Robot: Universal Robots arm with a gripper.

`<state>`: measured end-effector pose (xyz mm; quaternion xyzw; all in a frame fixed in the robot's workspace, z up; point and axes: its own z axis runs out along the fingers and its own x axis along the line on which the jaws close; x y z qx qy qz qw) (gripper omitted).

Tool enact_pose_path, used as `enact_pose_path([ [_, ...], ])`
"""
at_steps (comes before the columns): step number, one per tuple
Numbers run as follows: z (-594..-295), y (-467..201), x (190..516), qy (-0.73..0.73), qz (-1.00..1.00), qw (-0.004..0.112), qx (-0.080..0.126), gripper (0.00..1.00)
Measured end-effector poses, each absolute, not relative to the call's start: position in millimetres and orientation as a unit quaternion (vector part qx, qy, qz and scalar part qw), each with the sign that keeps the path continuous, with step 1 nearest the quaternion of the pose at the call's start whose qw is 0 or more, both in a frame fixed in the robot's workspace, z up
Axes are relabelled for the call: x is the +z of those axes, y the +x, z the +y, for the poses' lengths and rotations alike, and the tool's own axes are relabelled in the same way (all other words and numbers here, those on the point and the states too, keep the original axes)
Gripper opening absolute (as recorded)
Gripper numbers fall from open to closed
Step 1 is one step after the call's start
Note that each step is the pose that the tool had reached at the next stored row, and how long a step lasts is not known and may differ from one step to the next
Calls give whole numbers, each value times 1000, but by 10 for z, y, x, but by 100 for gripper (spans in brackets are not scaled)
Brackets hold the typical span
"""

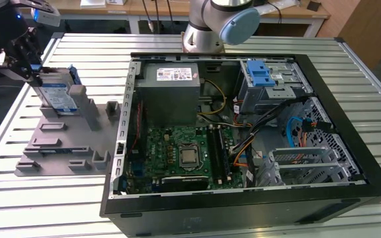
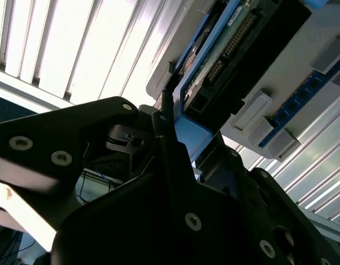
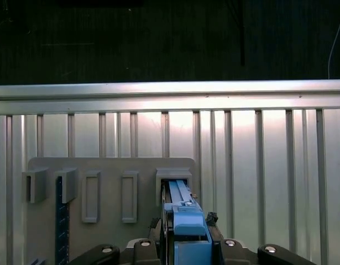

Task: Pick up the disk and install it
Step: 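Pick up the disk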

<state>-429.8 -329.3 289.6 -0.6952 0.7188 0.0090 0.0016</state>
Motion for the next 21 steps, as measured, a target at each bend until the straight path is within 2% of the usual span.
enact_pose_path([
  [2, -3293, -4298, 2896, -695, 719, 2, 9, 41],
  [3, -3293, -4298, 2896, -695, 719, 2, 9, 36],
  [21, -3295, -4298, 2964, -695, 719, 2, 9, 36],
])
